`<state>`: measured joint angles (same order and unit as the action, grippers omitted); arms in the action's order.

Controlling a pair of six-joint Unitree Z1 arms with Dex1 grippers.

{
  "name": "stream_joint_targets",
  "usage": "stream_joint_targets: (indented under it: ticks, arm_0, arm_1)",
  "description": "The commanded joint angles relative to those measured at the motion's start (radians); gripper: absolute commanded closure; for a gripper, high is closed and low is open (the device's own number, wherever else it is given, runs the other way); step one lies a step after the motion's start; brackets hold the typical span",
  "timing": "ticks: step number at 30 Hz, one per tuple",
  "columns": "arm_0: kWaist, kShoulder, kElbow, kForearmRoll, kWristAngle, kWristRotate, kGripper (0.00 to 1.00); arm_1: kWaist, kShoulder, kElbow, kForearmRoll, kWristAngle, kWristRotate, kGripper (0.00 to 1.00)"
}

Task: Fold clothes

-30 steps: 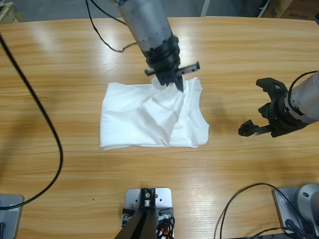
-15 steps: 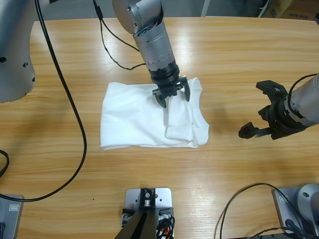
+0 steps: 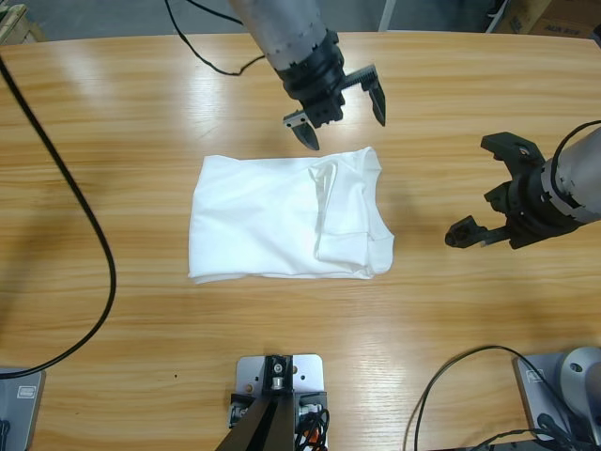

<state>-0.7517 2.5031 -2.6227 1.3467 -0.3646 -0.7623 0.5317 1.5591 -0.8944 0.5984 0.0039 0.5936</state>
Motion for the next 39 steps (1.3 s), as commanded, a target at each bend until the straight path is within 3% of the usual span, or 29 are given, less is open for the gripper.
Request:
stream_joint_targets:
  ticks: [1, 2, 4, 9, 12, 17, 19, 25, 39]
  arm_0:
    - [0.068, -0.169, -0.402, 0.319, 0.1, 0.212, 0.027]
    - [0.084, -0.211, -0.329, 0.319, 0.134, 0.222, 0.027]
    - [0.132, -0.296, -0.153, 0.318, 0.178, 0.218, 0.027]
    - [0.165, -0.47, 0.282, 0.313, 0.273, 0.208, 0.027]
    - [0.165, -0.529, 0.485, 0.26, 0.302, 0.212, 0.023]
    - [0.189, -0.621, 0.833, 0.042, 0.304, 0.22, 0.027]
    - [0.2, -0.648, 0.944, -0.032, 0.297, 0.233, 0.027]
    - [0.204, -0.666, 1.069, -0.139, 0.271, 0.244, 0.027]
    - [0.213, -0.684, 1.147, -0.185, 0.268, 0.258, 0.027]
  arm_1:
    - [0.192, 0.019, -0.16, -0.002, -0.009, -0.473, 0.0]
    - [0.201, 0.02, -0.186, -0.001, -0.022, -0.532, 0.0]
    - [0.202, 0.012, -0.257, 0.035, -0.038, -0.503, 0.0]
    - [0.214, 0.137, -0.505, 0.211, -0.069, -0.221, 0.0]
    - [0.264, 0.285, -0.628, 0.219, -0.067, -0.511, 0.002]
    - [0.274, 0.403, -0.754, 0.279, 0.112, -0.698, 0.143]
    - [0.274, 0.431, -0.757, 0.272, 0.162, -0.796, 0.147]
    - [0.274, 0.517, -0.75, 0.196, 0.303, -0.992, 0.143]
    - [0.272, 0.656, -0.695, 0.063, 0.28, -1.049, 0.147]
